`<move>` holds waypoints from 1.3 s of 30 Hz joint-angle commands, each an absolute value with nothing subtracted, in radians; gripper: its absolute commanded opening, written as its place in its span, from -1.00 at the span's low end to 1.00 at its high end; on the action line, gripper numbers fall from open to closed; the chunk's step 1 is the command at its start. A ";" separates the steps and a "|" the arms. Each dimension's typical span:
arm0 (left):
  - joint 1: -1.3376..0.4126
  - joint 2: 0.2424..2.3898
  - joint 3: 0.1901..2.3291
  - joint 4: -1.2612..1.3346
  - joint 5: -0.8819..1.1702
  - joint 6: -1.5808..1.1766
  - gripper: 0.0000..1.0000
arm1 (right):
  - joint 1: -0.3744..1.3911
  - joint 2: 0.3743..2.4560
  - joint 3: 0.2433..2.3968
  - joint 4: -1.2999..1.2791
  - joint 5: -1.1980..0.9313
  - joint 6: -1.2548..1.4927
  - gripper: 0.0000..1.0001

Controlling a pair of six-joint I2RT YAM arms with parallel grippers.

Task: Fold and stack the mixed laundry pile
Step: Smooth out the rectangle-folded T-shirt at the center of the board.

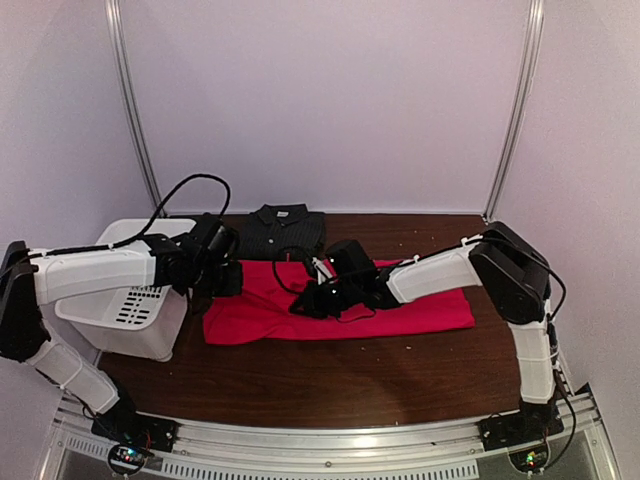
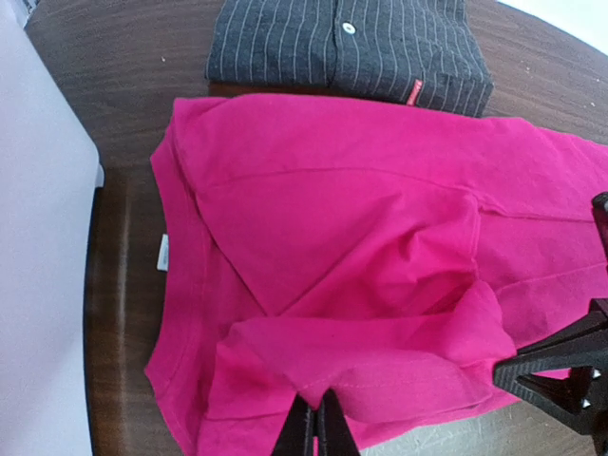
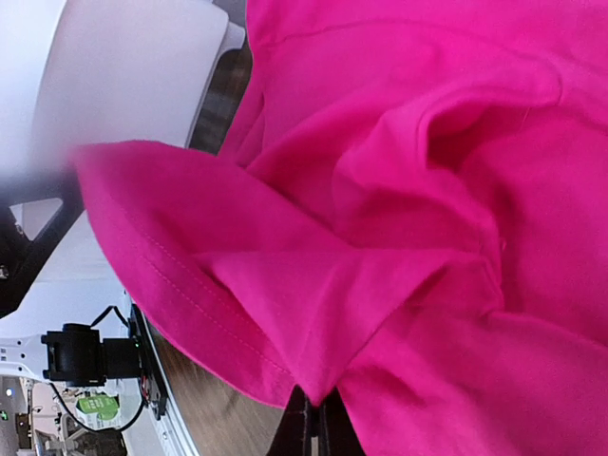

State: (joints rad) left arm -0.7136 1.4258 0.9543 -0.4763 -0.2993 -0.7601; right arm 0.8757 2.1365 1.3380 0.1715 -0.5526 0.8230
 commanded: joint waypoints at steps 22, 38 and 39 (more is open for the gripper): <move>-0.611 1.851 1.442 -0.504 -0.280 -0.429 -1.00 | 0.754 2.186 1.449 0.179 -0.574 0.840 -1.00; -0.588 1.959 1.486 -0.460 -0.233 -0.399 -1.00 | 0.729 2.209 1.430 0.187 -0.551 0.854 -1.00; -0.588 1.969 1.490 -0.461 -0.228 -0.398 -1.00 | 0.728 2.211 1.429 0.186 -0.549 0.856 -1.00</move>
State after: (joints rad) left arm -0.5945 1.9247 1.4475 -0.4992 -0.2539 -0.4202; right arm 0.7399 2.1868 1.4223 0.1757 -0.5678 0.8433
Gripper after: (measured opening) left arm 0.008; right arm 0.012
